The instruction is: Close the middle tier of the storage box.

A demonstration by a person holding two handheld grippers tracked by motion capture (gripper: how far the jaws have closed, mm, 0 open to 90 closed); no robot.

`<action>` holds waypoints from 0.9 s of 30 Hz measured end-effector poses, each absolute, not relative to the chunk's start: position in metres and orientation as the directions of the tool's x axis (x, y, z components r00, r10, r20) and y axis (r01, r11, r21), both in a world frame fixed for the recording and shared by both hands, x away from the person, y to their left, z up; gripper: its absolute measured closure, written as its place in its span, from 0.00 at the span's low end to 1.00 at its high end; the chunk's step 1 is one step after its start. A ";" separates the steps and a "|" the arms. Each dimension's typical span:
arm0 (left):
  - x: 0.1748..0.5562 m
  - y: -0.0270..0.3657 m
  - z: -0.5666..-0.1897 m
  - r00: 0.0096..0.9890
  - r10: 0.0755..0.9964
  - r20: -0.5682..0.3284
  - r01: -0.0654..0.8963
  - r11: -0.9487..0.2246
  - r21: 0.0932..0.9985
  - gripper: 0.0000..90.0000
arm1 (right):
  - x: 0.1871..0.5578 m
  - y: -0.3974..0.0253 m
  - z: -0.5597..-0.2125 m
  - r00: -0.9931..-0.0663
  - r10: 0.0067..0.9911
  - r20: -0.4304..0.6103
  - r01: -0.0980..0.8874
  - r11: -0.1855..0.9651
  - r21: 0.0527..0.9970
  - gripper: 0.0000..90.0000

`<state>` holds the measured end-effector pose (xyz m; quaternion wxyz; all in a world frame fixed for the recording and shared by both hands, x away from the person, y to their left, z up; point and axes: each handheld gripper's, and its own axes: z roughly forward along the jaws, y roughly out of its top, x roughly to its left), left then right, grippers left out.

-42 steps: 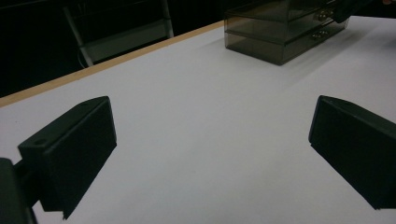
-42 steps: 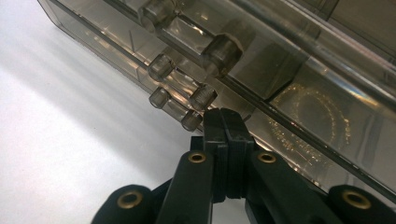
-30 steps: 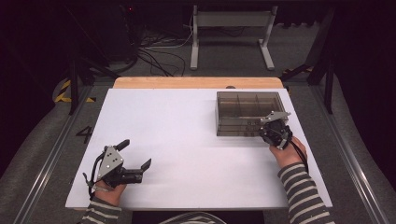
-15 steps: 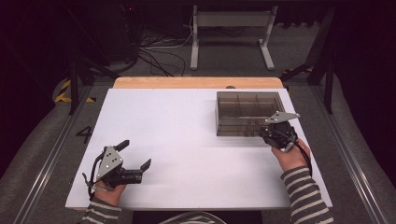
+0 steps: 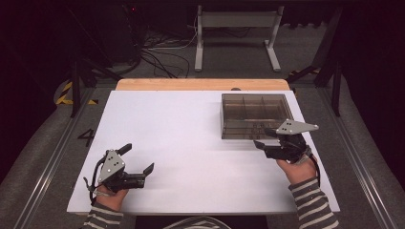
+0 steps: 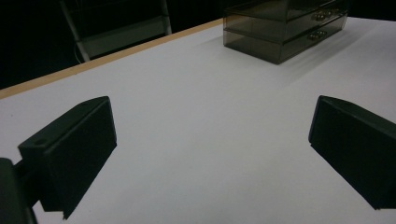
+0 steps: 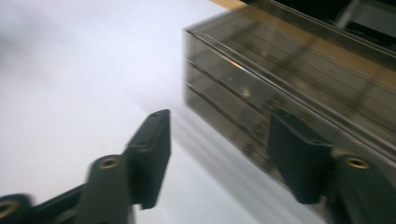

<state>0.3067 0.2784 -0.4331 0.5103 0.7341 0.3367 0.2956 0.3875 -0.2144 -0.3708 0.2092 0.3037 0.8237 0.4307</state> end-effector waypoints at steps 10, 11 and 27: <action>0.304 0.278 -0.432 0.606 0.791 0.083 0.195 -0.249 0.949 0.02 | 0.370 -0.207 -0.372 -0.781 0.622 -0.047 0.258 0.391 0.884 0.11; 0.304 0.278 -0.432 0.607 0.790 0.081 0.196 -0.248 0.949 0.02 | 0.369 -0.207 -0.374 -0.784 0.619 -0.043 0.251 0.380 0.890 0.08; 0.306 0.277 -0.434 0.617 0.782 0.089 0.204 -0.268 0.942 0.01 | 0.371 -0.215 -0.422 -0.826 0.561 0.057 0.280 0.320 0.905 0.00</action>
